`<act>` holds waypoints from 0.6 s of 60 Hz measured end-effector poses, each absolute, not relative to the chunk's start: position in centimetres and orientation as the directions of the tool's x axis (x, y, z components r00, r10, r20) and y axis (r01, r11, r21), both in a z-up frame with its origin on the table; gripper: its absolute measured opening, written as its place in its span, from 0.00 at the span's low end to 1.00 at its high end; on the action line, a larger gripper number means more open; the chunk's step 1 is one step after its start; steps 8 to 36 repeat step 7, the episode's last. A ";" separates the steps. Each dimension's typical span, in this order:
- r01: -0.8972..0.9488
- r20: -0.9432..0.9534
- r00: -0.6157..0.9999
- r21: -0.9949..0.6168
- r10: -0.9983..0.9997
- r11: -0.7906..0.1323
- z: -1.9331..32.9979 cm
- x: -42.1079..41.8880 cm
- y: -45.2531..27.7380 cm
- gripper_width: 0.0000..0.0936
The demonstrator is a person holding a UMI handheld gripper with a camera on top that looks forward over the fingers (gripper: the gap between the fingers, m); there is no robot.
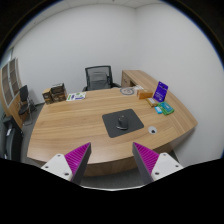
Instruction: Arrange mouse
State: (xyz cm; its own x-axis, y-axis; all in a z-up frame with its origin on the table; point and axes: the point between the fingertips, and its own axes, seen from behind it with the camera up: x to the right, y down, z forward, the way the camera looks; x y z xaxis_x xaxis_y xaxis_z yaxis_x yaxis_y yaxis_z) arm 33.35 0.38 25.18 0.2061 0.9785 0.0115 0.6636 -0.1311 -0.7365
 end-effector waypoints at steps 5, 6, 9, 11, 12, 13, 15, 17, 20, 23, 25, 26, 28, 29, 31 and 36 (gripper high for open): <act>0.665 0.008 0.198 -0.735 0.980 -0.129 25.1 33.5 0.2 0.91; 0.666 0.010 0.198 -0.735 0.980 -0.127 25.1 33.5 0.2 0.91; 0.667 0.011 0.197 -0.735 0.980 -0.126 25.1 33.5 0.2 0.91; 0.667 0.011 0.197 -0.735 0.980 -0.126 25.1 33.5 0.2 0.91; 0.667 0.011 0.197 -0.735 0.980 -0.126 25.1 33.5 0.2 0.91; 0.667 0.011 0.197 -0.735 0.980 -0.126 25.1 33.5 0.2 0.91; 0.667 0.011 0.197 -0.735 0.980 -0.126 25.1 33.5 0.2 0.91; 0.667 0.011 0.197 -0.735 0.980 -0.126 25.1 33.5 0.2 0.91; 0.667 0.011 0.197 -0.735 0.980 -0.126 25.1 33.5 0.2 0.91; 0.667 0.011 0.197 -0.735 0.980 -0.126 25.1 33.5 0.2 0.91; 0.667 0.011 0.197 -0.735 0.980 -0.126 25.1 33.5 0.2 0.91; 0.667 0.011 0.197 -0.735 0.980 -0.126 25.1 33.5 0.2 0.91; 0.667 0.011 0.197 -0.735 0.980 -0.126 25.1 33.5 0.2 0.91; 0.667 0.011 0.197 -0.735 0.980 -0.126 25.1 33.5 0.2 0.91; 0.667 0.011 0.197 -0.735 0.980 -0.126 25.1 33.5 0.2 0.91; 0.667 0.011 0.197 -0.735 0.980 -0.126 25.1 33.5 0.2 0.91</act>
